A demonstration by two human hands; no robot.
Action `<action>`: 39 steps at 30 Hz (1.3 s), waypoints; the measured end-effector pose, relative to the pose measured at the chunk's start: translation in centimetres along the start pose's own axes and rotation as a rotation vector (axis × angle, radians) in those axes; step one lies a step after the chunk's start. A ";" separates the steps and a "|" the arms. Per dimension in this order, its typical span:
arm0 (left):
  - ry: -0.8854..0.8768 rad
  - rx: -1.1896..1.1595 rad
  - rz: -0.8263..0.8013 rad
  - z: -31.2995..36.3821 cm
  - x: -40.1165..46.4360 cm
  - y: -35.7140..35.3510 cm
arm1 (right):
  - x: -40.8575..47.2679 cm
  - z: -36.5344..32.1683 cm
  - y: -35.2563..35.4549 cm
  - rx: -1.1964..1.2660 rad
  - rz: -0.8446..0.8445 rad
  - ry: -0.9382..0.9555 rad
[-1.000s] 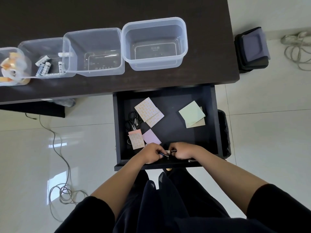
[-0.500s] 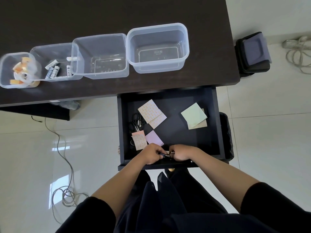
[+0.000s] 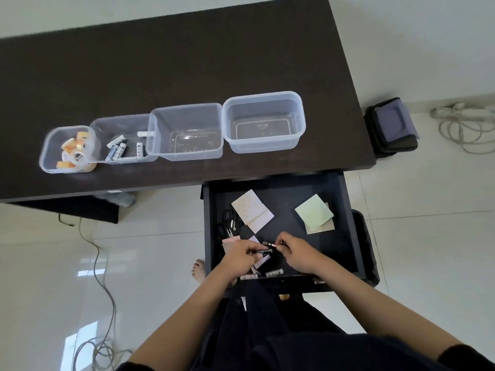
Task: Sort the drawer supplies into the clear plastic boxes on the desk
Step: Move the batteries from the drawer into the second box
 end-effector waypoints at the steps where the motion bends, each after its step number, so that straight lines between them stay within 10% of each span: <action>1: -0.021 -0.019 0.028 0.6 0.0 1.1 | 0.1 -1.1 0.5 0.015 0.029 0.015; 24: -0.169 -0.414 0.544 1.7 3.6 40.8 | 10.6 -37.6 1.0 0.281 0.488 0.320; 39: -0.085 -0.364 0.428 -1.3 9.5 42.5 | 18.0 -40.2 -2.3 0.129 0.562 0.162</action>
Point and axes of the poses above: each hand's wrist, its own x-axis towards the middle knuckle, its own y-axis out of the back of the hand, z = x × y, the point moved 9 cm from there along x, towards the middle knuckle, and after that the axes turned 9 degrees about z, right-handed, at the moved point
